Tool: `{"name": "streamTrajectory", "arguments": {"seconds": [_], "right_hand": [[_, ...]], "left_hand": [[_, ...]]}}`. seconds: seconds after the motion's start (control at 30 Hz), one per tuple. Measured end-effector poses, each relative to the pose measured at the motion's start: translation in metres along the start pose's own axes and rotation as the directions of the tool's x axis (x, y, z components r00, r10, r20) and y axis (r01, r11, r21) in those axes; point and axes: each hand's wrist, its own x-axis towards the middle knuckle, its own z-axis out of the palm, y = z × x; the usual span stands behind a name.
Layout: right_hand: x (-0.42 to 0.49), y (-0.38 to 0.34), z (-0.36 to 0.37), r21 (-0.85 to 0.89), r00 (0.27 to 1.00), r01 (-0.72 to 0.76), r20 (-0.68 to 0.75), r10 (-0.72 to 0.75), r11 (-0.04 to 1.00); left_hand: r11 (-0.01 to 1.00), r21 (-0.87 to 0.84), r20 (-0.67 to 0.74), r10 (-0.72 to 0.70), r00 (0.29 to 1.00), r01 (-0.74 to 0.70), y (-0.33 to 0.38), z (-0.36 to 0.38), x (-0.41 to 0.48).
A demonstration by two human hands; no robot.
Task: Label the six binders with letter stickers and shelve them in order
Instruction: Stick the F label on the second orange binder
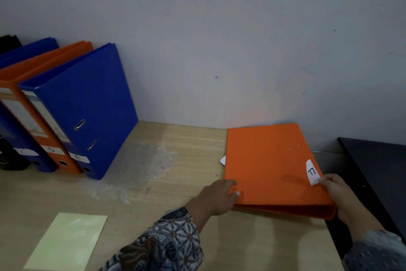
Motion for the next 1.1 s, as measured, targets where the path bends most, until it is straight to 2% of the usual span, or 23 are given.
{"name": "streamTrajectory", "arguments": {"seconds": [0.17,0.3,0.43,0.47,0.57,0.63,0.67,0.83,1.0,1.1], "right_hand": [[-0.027,-0.018,0.012,0.042,0.979,0.159,-0.137,-0.152,0.986],[-0.059,-0.039,0.033,-0.150,0.924,0.258,-0.251,-0.289,0.954],[-0.104,-0.069,0.067,-0.349,0.810,0.430,-0.259,-0.527,0.833],[-0.111,-0.073,0.075,-0.389,0.781,0.462,-0.248,-0.573,0.797],[-0.134,-0.084,0.099,-0.405,0.754,0.514,-0.207,-0.623,0.756],[-0.151,-0.088,0.116,-0.446,0.740,0.541,-0.151,-0.656,0.713],[-0.159,-0.088,0.124,-0.464,0.729,0.559,-0.119,-0.674,0.687],[-0.206,-0.096,0.162,-0.509,0.656,0.672,0.072,-0.751,0.538],[-0.232,-0.105,0.188,-0.549,0.650,0.699,0.221,-0.727,0.459],[-0.240,-0.111,0.191,-0.569,0.671,0.689,0.267,-0.692,0.449]], "left_hand": [[0.988,-0.154,-0.050,-0.020,0.999,0.012,0.006,-0.008,0.002],[0.942,-0.335,-0.141,-0.041,0.989,-0.009,0.017,-0.020,0.001],[0.829,-0.559,-0.230,-0.135,0.964,-0.017,0.015,-0.034,-0.002],[0.784,-0.620,-0.259,-0.156,0.953,-0.040,0.014,-0.036,-0.002],[0.624,-0.777,-0.279,-0.219,0.935,-0.086,0.011,-0.052,-0.006],[0.570,-0.816,-0.272,-0.226,0.935,-0.099,0.011,-0.067,-0.011],[0.542,-0.834,-0.260,-0.224,0.939,-0.102,0.011,-0.073,-0.015],[0.273,-0.951,-0.191,-0.152,0.970,-0.145,0.002,-0.115,-0.038],[0.159,-0.987,-0.057,-0.199,0.978,-0.025,-0.026,-0.141,-0.023],[0.177,-0.978,-0.138,-0.148,0.979,-0.111,-0.016,-0.161,-0.044]]}}
